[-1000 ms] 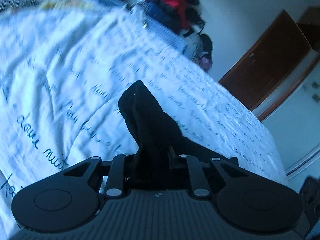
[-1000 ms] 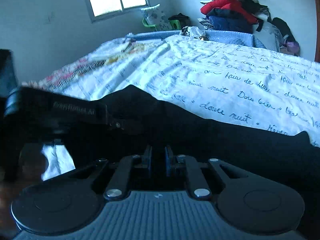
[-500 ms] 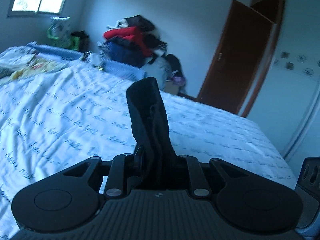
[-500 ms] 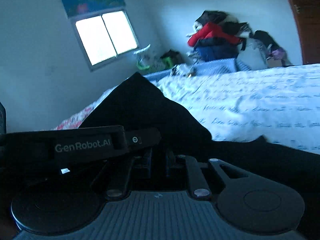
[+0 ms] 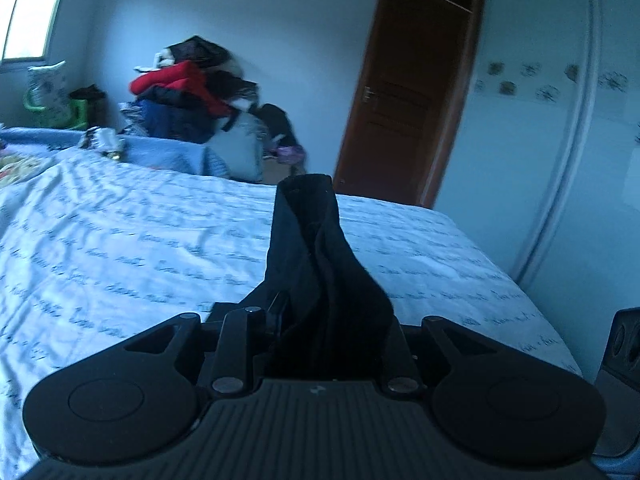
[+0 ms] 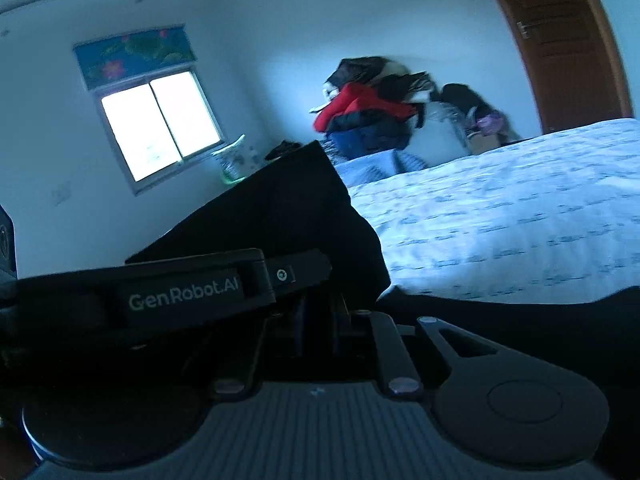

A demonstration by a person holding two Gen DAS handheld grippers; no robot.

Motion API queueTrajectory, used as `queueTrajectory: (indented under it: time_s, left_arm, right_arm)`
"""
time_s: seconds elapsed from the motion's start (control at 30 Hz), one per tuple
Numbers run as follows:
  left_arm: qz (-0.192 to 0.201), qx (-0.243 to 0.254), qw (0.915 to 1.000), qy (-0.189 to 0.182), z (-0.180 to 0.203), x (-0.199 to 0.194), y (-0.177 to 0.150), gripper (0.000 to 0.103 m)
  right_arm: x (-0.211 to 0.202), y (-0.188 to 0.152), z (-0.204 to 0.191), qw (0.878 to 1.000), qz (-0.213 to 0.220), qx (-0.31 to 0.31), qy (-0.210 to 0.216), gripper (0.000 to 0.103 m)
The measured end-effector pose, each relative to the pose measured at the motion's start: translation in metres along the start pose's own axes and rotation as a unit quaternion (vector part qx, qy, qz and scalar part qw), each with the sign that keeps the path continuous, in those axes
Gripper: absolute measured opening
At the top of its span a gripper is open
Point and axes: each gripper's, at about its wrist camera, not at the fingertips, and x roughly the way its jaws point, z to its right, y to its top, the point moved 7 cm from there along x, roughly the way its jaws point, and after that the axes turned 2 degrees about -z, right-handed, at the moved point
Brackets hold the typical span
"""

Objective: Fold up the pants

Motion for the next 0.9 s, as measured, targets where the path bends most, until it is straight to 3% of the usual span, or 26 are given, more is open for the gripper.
queueTrajectory:
  time_s: [0.37, 0.9]
  left_arm:
    - [-0.022, 0.024, 0.9985, -0.044, 0.053, 0.035, -0.017, 0.028]
    - [-0.051, 0.065, 0.9948, -0.059, 0.098, 0.071, -0.043, 0.03]
  right_arm:
    - [-0.028, 0.0, 0.054, 0.998, 0.018, 0.032, -0.05, 0.013]
    - [-0.038, -0.014, 0.103, 0.994, 0.02, 0.068, -0.089, 0.013]
